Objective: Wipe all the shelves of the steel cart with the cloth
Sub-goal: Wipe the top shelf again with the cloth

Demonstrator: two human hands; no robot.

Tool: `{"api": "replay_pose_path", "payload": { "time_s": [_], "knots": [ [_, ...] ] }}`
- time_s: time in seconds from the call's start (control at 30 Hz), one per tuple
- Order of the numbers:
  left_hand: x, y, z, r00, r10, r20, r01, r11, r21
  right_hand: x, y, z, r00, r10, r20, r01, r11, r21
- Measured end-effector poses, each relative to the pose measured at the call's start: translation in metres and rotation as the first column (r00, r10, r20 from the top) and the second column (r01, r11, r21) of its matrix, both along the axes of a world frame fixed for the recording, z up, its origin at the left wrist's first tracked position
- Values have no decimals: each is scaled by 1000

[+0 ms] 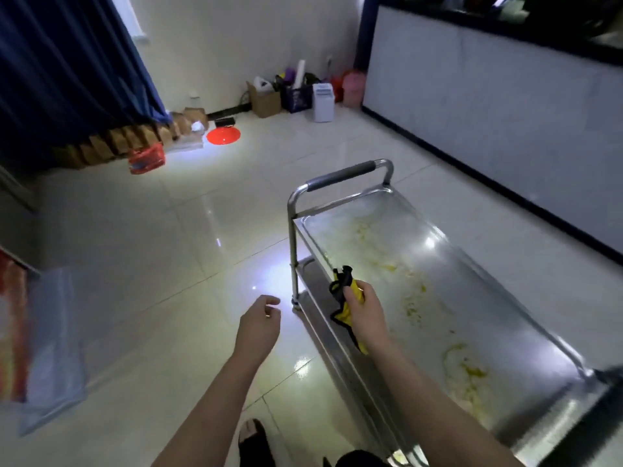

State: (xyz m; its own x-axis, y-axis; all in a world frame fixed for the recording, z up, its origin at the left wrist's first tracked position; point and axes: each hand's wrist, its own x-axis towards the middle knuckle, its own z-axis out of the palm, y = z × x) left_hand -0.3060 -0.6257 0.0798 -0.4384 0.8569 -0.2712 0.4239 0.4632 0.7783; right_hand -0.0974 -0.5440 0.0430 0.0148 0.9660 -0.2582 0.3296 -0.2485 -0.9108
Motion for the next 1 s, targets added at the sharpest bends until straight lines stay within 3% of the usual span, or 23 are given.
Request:
{"api": "replay_pose_path", "payload": {
  "time_s": [0.27,0.53,0.7,1.0],
  "knots": [
    [-58,100,14,939,-342,-24,343,939,20,-40,28,6,948,-318,1,318,948,4],
    [-71,155,-5,846,-532,19,533,846,-26,-54,36,7,859,-511,-21,509,859,-60],
    [-67,197,-9,805,-590,56,592,805,-40,-54,65,5,833,-549,-59,543,834,-93],
    [-57,304,-14,745,-667,-19,663,743,-86,-51,169,-19,806,-574,-144,562,819,-115]
  ]
}}
